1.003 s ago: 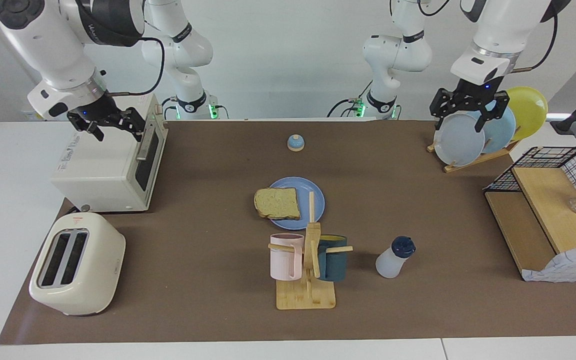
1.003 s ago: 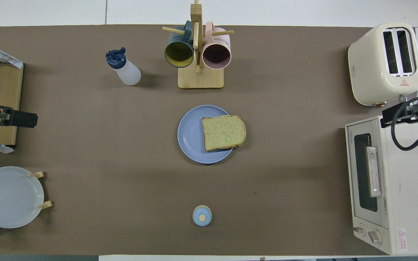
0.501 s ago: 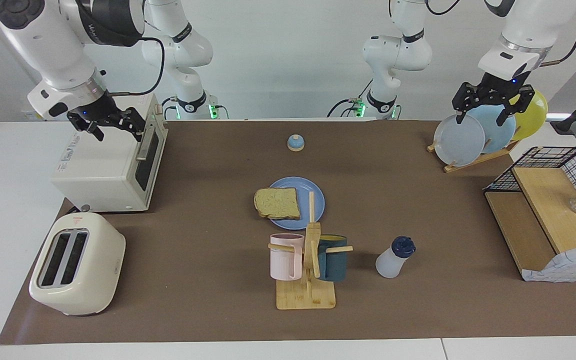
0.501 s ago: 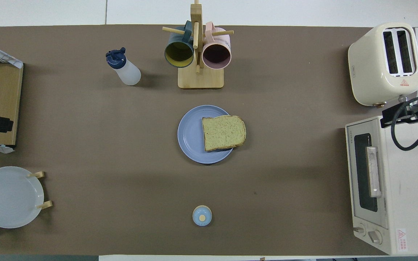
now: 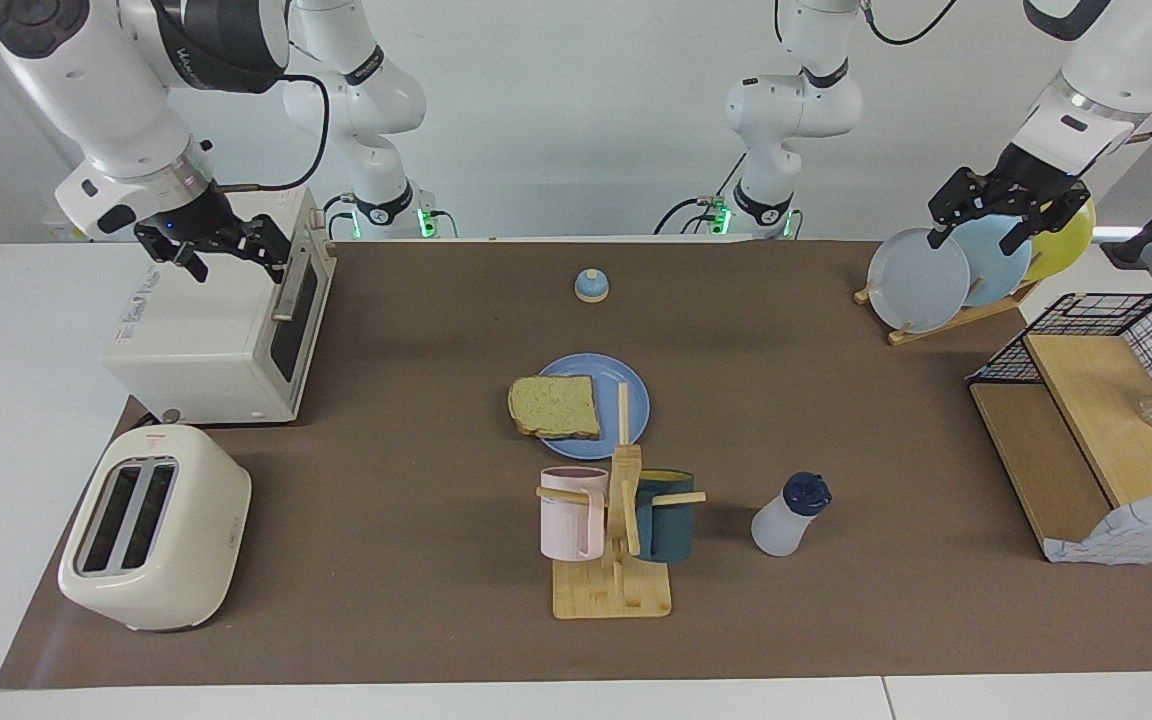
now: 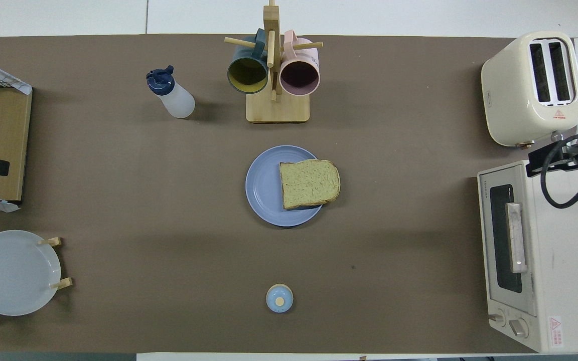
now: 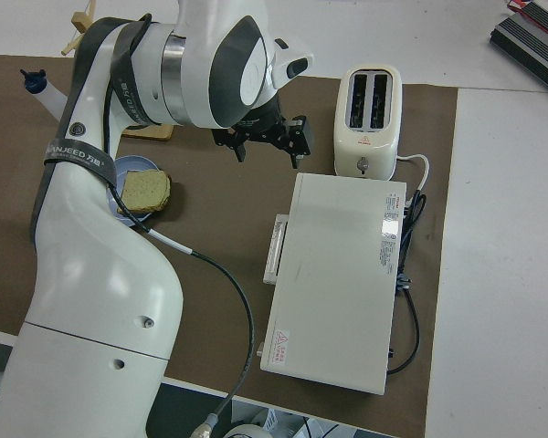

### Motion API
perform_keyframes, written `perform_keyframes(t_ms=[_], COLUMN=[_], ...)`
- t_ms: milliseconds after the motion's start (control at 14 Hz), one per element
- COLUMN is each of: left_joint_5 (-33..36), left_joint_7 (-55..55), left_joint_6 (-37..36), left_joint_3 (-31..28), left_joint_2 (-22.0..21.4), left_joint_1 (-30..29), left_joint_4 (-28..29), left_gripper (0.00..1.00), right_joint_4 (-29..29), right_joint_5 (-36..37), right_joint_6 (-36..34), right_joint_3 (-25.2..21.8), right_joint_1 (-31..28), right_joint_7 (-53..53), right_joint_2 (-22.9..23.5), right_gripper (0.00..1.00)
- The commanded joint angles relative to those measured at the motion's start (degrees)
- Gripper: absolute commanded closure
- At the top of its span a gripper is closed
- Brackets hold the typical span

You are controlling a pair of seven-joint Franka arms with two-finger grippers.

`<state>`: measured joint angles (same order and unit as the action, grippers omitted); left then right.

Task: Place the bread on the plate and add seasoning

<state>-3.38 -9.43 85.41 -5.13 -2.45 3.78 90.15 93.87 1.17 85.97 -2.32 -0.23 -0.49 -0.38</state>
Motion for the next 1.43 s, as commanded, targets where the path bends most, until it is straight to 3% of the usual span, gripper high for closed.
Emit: perform_keyframes(t_ms=[0,215,1361], left_joint_5=[1.78,6.63,2.06], left_joint_7=[-0.33,-0.5,0.02], left_joint_6=[-2.26,-4.63,-0.33], left_joint_3=[3.02,3.19,3.54], left_joint_2=[1.31,1.4,0.78], left_joint_1=[-2.29,-0.45,-0.79], left_joint_4=[-1.82,-2.52,-0.68], left_gripper=[0.0,0.0,0.0], right_joint_4=[0.88,0.88,0.88], right_joint_5=[0.06,0.07,0.15], right_joint_6=[0.25,0.25,0.25], right_joint_3=[0.3,0.3,0.3], right_joint_1=[-0.56,-0.56,-0.56], right_joint_7=[-1.44,-1.44,-1.44], right_joint_2=[-0.94,-0.94,-0.94], right_gripper=[0.0,0.0,0.0])
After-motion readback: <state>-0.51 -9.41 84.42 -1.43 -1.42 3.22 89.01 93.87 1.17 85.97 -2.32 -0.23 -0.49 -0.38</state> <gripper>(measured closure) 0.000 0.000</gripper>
